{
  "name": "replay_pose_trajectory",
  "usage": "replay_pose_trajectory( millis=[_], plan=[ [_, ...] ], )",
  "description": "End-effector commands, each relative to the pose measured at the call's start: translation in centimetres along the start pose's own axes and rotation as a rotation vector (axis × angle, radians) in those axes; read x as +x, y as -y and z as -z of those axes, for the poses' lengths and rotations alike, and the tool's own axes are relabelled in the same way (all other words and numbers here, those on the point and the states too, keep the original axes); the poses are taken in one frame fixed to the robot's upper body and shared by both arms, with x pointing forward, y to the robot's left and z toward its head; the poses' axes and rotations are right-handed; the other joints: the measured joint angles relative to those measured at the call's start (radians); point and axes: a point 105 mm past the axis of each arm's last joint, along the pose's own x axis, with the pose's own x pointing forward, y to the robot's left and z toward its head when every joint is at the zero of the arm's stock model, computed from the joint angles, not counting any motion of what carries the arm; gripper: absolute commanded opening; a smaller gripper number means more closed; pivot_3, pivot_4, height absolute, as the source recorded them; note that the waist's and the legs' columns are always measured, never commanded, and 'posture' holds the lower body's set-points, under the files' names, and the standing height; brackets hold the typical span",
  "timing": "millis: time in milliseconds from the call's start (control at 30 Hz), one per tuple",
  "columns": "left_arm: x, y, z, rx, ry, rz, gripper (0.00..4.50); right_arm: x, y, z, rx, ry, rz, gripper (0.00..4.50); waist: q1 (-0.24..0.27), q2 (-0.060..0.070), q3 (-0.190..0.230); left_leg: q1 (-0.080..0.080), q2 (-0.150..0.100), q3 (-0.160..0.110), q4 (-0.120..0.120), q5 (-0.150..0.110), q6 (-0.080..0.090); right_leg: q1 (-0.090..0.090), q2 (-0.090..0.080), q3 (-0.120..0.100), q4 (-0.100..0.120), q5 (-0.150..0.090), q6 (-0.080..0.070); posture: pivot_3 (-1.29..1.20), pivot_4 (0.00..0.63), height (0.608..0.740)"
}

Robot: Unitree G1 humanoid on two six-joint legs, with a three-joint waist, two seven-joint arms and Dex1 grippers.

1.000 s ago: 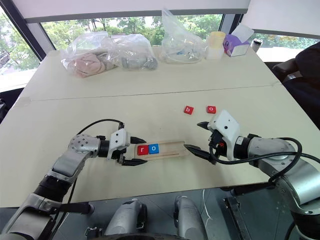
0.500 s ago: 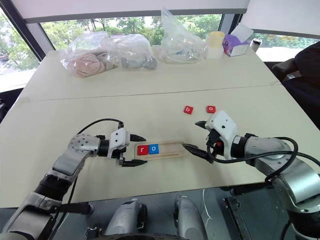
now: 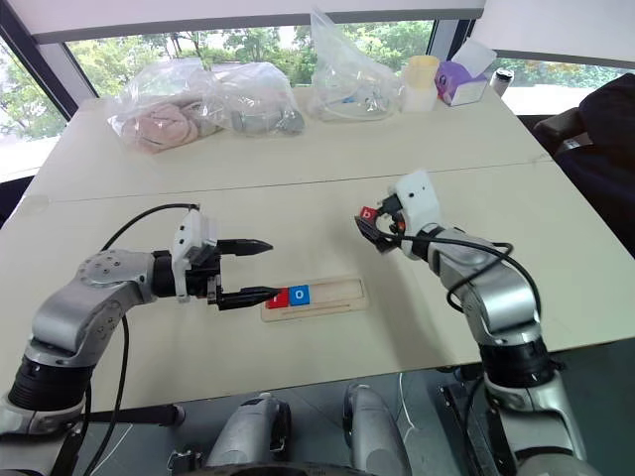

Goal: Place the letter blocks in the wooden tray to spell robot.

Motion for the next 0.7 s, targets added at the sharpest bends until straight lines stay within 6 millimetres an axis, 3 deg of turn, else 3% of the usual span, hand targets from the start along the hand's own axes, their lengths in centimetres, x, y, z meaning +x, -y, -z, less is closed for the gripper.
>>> replay_pose_trajectory(
  millis=[33, 433, 700],
  plan=[
    [-0.3, 0.1, -1.1, 0.022, 0.035, -0.04, 4.46, 1.6, 1.5, 0.3, 0.132, -0.042, 0.136, 4.5, -0.003, 0.0, 0.0, -0.001, 0.0, 0.0, 0.0, 0.0, 0.0, -0.001, 0.0, 0.0, 0.0, 0.0, 0.0, 0.0, 0.15, 0.74],
    [-0.7, 0.8, -0.5, 0.002, 0.026, -0.091, 4.46, 6.2, -0.4, 1.1, 0.454, -0.123, 0.276, 4.5, -0.007, 0.001, 0.0, -0.002, 0.001, -0.001, 0.0, 0.0, 0.0, -0.003, 0.0, 0.0, 0.001, 0.001, 0.0, 0.0, 0.15, 0.74],
    [-1.1, 0.9, -0.3, 0.003, 0.017, -0.116, 4.46, 7.0, -1.0, 4.6, 0.417, -0.234, 0.369, 4.5, -0.011, 0.001, -0.001, -0.002, 0.001, -0.001, 0.0, 0.0, 0.0, -0.002, -0.001, 0.0, 0.0, 0.001, 0.0, 0.0, 0.15, 0.74]
  ],
)
